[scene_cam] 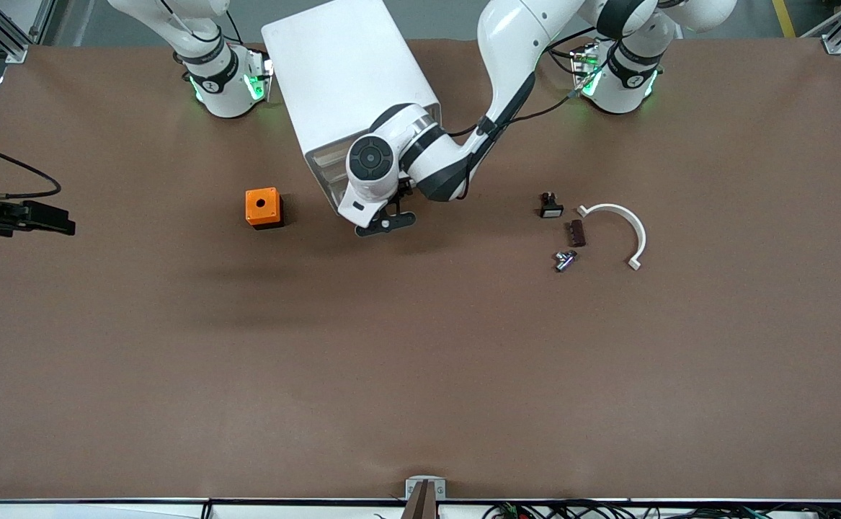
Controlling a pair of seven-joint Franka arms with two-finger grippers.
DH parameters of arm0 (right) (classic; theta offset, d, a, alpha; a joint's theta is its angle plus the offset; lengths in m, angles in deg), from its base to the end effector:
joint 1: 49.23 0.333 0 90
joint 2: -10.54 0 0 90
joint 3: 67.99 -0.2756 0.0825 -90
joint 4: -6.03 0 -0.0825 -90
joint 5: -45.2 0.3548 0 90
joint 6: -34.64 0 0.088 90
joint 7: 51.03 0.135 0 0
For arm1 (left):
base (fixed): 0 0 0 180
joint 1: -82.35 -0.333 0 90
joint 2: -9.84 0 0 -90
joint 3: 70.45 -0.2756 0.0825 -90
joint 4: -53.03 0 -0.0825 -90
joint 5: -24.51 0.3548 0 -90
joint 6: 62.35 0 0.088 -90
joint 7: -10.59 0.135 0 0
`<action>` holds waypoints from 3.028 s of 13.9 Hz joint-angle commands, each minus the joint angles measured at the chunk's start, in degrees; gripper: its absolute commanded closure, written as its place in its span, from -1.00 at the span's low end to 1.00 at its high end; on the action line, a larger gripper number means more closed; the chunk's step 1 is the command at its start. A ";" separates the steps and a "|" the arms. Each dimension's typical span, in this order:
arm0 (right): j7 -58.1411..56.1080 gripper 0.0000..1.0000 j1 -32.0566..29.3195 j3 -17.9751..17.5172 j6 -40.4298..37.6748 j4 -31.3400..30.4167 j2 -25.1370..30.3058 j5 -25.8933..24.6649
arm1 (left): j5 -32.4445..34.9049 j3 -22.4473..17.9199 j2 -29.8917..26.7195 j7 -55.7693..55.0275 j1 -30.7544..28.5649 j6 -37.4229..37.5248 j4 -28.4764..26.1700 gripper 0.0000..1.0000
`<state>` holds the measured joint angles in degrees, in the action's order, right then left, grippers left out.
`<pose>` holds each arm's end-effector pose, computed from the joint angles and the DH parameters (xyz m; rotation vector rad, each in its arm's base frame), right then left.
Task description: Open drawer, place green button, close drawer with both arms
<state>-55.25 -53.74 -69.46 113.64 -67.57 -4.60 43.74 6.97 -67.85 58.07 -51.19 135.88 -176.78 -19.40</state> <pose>0.5673 -0.0357 0.5199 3.1223 0.0274 -0.2672 0.3641 -0.5784 0.2061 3.0128 0.3860 -0.4865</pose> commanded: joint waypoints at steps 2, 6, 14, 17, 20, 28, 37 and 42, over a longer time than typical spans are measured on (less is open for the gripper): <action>0.27 -1.00 -0.24 -0.21 -0.95 3.28 0.02 -0.92 | -1.88 -0.05 -0.24 0.35 0.69 -0.45 -1.31 -1.00; -0.26 -1.00 0.11 -0.56 -1.74 3.11 2.38 -1.09 | -3.89 0.13 -0.15 0.35 1.04 -0.45 -1.49 -1.00; -0.26 -1.00 -0.42 -0.21 -1.04 -2.51 9.77 -0.65 | -7.86 0.13 0.03 0.35 1.04 -0.45 -1.57 -1.00; -0.26 -1.00 -0.42 -0.12 -0.95 -4.00 11.18 -0.65 | -7.68 0.04 -0.32 0.35 0.87 -0.45 -1.49 -1.00; -0.17 -1.00 -0.42 -0.12 1.58 -9.70 15.30 -0.65 | -7.16 -0.31 -1.55 0.35 -0.18 -0.36 -1.14 -1.00; 1.15 -1.00 -0.59 0.14 3.45 -16.32 21.12 -0.57 | -5.23 -0.49 -10.16 -0.09 -10.45 0.34 -1.05 -1.00; 5.90 -1.00 1.25 0.23 2.12 -16.14 21.56 -0.30 | -0.67 -0.49 -14.38 -0.61 -21.53 6.49 -1.49 -1.00; 5.19 -1.00 1.25 0.06 1.77 -16.05 21.56 -0.21 | 1.11 -0.40 -15.27 -0.18 -25.76 7.90 -1.49 -1.00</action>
<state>-50.50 -52.73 -69.19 115.67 -82.49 15.52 43.73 6.96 -68.69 44.51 -51.17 111.36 -169.78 -19.24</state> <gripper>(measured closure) 0.000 0.000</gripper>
